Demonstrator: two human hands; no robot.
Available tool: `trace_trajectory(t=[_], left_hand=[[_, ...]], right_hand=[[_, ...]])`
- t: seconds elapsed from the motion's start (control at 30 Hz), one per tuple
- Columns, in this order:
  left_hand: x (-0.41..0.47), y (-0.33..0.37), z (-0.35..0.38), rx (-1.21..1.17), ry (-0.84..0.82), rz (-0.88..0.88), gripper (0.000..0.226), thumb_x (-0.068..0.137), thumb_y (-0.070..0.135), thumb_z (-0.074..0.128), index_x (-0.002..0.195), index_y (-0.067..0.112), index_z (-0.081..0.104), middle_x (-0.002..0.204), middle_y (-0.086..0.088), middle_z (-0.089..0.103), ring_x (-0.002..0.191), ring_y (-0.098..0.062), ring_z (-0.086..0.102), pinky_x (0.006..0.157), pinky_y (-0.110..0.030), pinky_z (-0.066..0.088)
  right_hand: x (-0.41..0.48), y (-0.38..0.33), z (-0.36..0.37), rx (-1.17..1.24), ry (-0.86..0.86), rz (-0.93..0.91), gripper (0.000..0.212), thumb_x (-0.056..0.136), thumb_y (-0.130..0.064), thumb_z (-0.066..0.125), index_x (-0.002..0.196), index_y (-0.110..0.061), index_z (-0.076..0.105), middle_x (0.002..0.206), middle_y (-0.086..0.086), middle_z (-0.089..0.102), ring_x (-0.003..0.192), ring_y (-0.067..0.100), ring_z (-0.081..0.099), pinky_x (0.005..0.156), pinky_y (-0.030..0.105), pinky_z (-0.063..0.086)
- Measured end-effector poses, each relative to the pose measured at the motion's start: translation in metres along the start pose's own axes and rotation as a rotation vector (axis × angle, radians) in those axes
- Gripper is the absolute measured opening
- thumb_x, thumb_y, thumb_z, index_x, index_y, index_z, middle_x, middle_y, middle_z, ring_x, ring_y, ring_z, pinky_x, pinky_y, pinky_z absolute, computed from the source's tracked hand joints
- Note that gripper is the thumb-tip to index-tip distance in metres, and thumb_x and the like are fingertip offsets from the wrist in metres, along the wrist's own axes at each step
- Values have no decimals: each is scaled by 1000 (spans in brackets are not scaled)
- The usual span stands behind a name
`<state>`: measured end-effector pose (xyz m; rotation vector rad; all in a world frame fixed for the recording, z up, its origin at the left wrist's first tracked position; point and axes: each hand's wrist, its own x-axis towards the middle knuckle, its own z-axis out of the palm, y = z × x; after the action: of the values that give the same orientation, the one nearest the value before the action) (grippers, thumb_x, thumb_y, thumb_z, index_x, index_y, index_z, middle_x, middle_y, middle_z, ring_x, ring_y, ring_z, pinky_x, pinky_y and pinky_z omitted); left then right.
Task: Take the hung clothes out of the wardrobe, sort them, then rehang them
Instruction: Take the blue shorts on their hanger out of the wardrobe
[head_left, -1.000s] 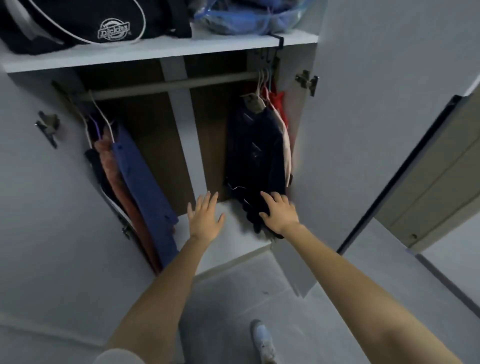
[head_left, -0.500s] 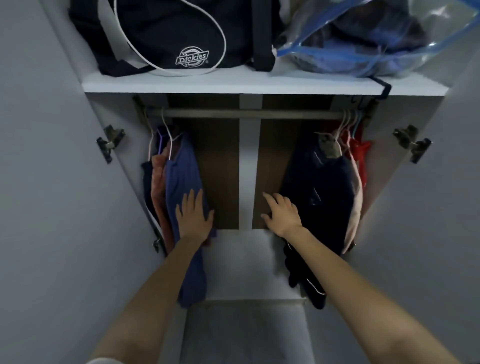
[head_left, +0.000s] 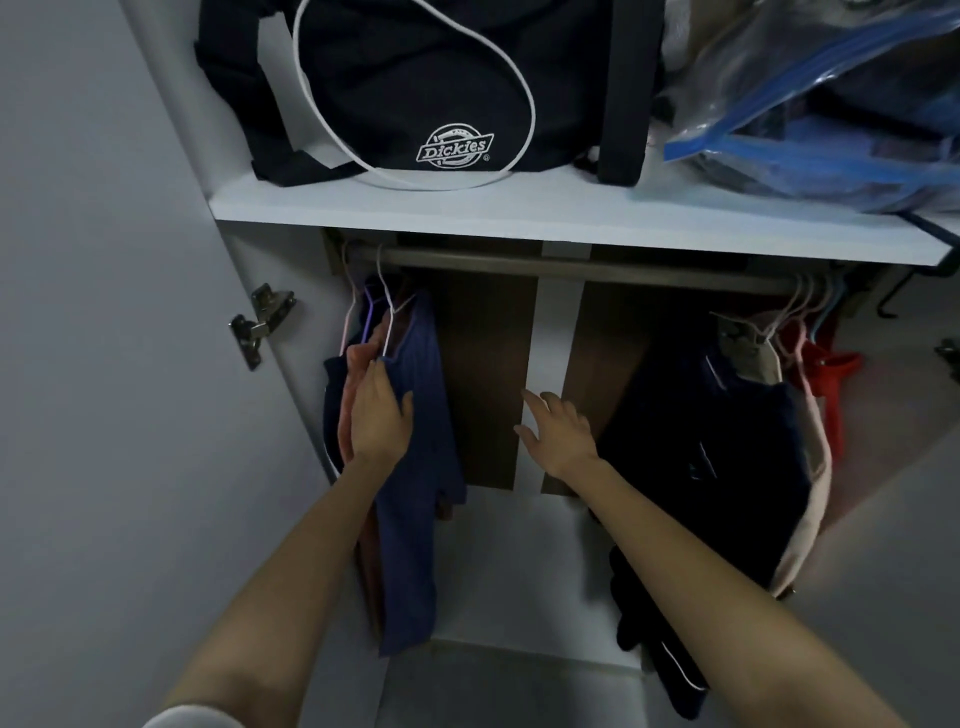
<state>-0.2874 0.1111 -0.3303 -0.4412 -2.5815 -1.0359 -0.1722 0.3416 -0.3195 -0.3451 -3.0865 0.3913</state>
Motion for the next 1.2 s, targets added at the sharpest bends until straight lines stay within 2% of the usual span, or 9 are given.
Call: trace_trajectory(t=[0.1,0.2,0.33,0.5,0.63,0.7,0.73,1.0,1.2], left_hand=[[23,6,1,8,7,4,48,97,14,56,142,7,39,134,-9,51,117,-24,55,100,-28,45],[44,8,7,12,-10,-22,54,99,6,52,150,4,33,127,-15,59,100,-28,63,79,-34,51],[64,12,15,109,-117,-56,43,101,10,48,142,-1,40,136,-21,54,113,-32,60,90,-42,52],[87,13,24,170,-172,-141,47,102,10,47,144,-4,34,144,-22,46,127,-34,51,102,-39,43],[97,11,27,-28,-212,-184,15,99,4,50,109,-2,60,107,-20,63,103,-40,62,79,-35,48],[96,11,26,-136,-238,-199,16,99,7,51,83,7,56,88,-14,61,89,-36,63,70,-30,45],[95,10,26,-168,-255,-201,18,98,8,51,81,6,55,86,-13,62,84,-31,62,68,-29,44],[79,29,12,-425,-276,-91,13,93,6,52,89,11,64,82,-4,67,75,-12,59,70,-28,48],[77,31,7,-359,-357,105,18,97,9,54,96,20,68,90,12,69,87,-9,63,81,-26,50]], right_hand=[[17,0,-3,-8,0,12,61,103,-45,36,156,-24,15,156,10,28,139,31,29,111,44,28],[31,4,-8,-18,8,34,61,103,-44,37,156,-24,16,156,10,28,140,30,29,111,44,29],[43,8,-12,-22,9,76,61,102,-44,38,156,-25,16,156,10,28,141,30,28,112,45,28],[49,13,-13,-24,-10,90,60,103,-43,38,156,-25,15,154,9,30,139,31,30,110,45,30],[53,17,-16,-28,-11,100,61,103,-42,39,156,-26,14,151,10,34,136,31,34,108,45,32],[55,19,-18,-23,-2,107,60,103,-41,40,156,-25,16,149,11,37,134,31,36,107,45,33],[56,19,-18,-12,1,113,60,102,-41,40,156,-25,16,149,11,38,134,32,37,107,44,33],[63,11,-19,26,31,160,61,102,-40,42,155,-24,18,149,12,38,133,32,37,104,44,36],[63,12,-20,94,163,175,69,98,-45,48,155,-23,16,156,10,26,140,32,27,110,44,31]])
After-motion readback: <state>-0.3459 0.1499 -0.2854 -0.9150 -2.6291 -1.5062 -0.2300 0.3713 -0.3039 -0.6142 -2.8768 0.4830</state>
